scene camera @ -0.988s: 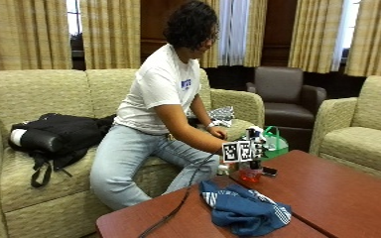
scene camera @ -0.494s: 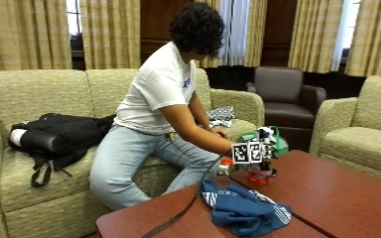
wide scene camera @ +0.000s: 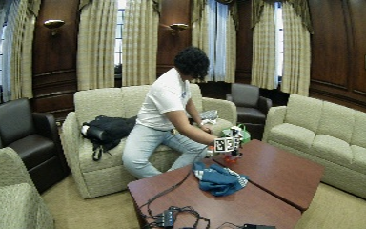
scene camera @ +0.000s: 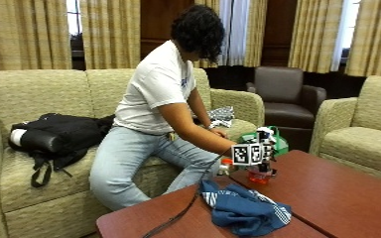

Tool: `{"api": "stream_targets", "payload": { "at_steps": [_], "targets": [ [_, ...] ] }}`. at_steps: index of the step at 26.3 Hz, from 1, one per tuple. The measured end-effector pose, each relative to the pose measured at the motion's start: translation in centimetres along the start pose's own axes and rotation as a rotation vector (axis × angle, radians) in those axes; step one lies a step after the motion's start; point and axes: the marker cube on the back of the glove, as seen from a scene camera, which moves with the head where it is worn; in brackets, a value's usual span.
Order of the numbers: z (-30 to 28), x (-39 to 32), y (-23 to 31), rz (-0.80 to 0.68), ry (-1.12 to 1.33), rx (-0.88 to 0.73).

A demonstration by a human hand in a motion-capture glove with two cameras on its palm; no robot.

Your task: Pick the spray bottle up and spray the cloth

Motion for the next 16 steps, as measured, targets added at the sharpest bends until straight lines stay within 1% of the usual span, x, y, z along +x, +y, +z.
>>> {"api": "stream_targets", "payload": {
  "at_steps": [6, 16],
  "targets": [
    [-0.33, 0.09, 0.43, 0.058, -0.015, -0.014],
    [-0.75, 0.19, 0.98, 0.091, 0.057, -0.094]
  ]
}}
